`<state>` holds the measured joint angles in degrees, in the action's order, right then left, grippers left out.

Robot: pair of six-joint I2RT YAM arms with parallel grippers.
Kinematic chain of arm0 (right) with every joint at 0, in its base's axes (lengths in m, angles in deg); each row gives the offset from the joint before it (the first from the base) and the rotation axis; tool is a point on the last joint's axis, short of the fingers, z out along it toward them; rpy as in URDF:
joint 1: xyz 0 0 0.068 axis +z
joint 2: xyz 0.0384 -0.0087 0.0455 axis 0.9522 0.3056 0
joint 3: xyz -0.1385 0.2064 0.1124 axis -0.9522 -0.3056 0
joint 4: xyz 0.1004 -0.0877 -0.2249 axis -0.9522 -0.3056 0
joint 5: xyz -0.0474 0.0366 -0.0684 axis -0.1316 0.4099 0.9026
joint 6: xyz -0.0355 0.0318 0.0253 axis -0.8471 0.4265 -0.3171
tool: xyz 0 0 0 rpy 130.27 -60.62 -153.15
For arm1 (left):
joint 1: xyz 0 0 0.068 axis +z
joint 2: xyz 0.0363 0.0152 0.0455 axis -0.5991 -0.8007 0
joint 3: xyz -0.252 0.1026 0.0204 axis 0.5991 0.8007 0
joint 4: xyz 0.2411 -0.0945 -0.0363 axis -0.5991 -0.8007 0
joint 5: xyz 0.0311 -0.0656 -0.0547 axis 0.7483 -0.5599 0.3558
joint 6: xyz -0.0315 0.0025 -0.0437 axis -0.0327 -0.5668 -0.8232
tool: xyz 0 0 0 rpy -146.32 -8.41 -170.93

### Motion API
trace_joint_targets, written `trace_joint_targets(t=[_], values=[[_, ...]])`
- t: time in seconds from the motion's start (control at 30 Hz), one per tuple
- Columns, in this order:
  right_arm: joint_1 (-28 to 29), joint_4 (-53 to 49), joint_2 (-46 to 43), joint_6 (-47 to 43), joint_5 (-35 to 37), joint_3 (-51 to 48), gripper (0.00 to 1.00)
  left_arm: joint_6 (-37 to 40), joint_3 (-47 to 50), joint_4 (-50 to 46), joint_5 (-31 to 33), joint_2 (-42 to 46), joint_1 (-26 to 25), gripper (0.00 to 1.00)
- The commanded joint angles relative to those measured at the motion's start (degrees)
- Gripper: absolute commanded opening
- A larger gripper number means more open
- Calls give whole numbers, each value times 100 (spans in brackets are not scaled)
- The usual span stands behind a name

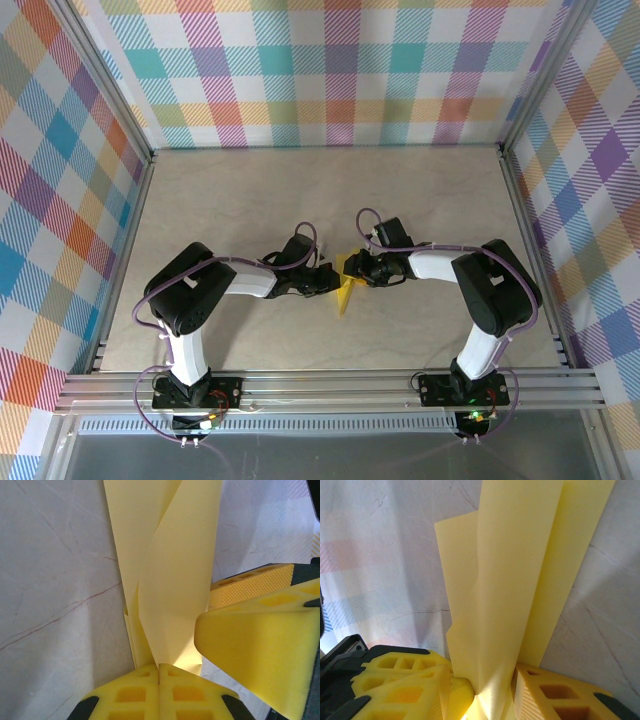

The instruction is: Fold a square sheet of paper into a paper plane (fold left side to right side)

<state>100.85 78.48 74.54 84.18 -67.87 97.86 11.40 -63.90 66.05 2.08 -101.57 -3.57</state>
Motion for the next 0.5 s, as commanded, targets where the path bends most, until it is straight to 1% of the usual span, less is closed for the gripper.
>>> trace_joint_targets(t=[0.0, 0.27, 0.47], values=[[80, -253, 181, 27, 39, -69, 38, 111, 90, -314, 147, -18, -115, 4], [80, -290, 177, 19, 28, -77, 38, 108, 1, -205, 131, 8, -163, 4], [79, -295, 181, 0, 52, -101, 38, 147, -10, -246, 198, 183, -198, 4]])
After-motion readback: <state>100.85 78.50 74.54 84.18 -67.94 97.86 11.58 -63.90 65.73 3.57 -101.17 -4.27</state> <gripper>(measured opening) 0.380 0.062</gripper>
